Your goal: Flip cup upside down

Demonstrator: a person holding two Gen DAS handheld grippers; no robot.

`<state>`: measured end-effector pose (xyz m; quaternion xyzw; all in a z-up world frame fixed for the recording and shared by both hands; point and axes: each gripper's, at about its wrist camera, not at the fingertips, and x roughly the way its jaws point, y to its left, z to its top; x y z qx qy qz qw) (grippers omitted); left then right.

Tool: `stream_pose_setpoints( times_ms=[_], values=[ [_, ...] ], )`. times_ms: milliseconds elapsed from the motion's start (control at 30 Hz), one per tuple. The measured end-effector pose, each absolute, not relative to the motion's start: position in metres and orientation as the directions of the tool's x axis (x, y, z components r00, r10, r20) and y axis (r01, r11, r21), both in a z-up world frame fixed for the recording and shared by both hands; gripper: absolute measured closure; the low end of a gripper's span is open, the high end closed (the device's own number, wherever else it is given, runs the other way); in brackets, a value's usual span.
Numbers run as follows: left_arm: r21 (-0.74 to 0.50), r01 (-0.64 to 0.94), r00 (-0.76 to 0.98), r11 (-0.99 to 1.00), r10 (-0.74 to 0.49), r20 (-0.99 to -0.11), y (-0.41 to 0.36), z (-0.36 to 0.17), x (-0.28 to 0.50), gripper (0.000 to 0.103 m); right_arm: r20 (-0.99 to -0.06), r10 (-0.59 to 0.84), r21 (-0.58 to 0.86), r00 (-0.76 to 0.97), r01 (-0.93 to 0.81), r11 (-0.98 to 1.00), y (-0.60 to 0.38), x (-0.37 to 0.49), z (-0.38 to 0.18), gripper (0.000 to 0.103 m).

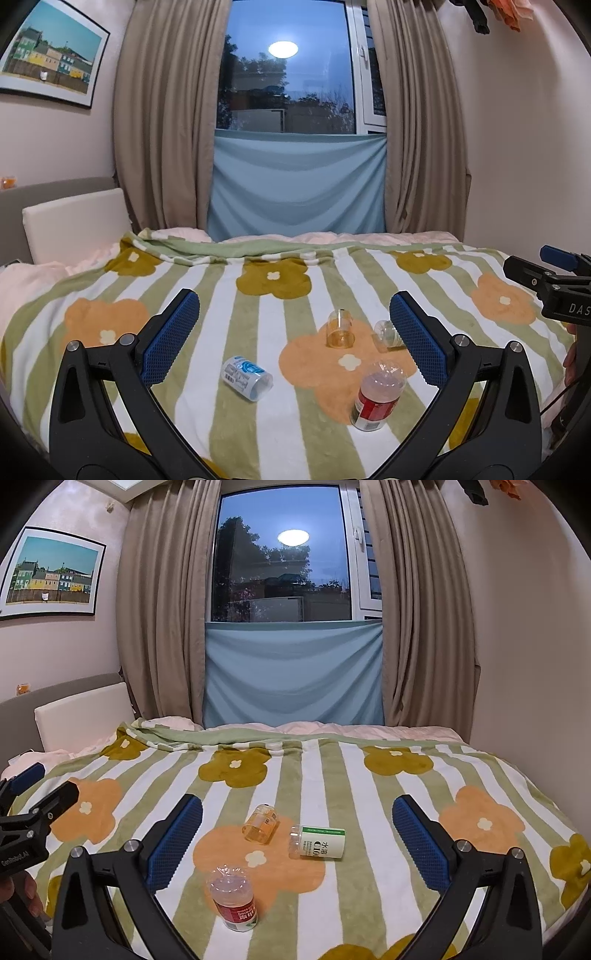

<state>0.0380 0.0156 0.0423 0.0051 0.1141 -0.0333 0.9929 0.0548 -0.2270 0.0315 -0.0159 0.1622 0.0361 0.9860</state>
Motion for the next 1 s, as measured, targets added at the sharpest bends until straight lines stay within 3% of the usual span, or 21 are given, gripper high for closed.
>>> stream_pose_setpoints(
  times_ms=[1000],
  values=[
    [0.035,0.053,0.981,0.998,-0.045,-0.190,0.013,0.044,0.022,0.000,-0.321,0.049,-0.015,0.946,-0.057,0.998,-0.232,0.053,0.030,0.000]
  ],
)
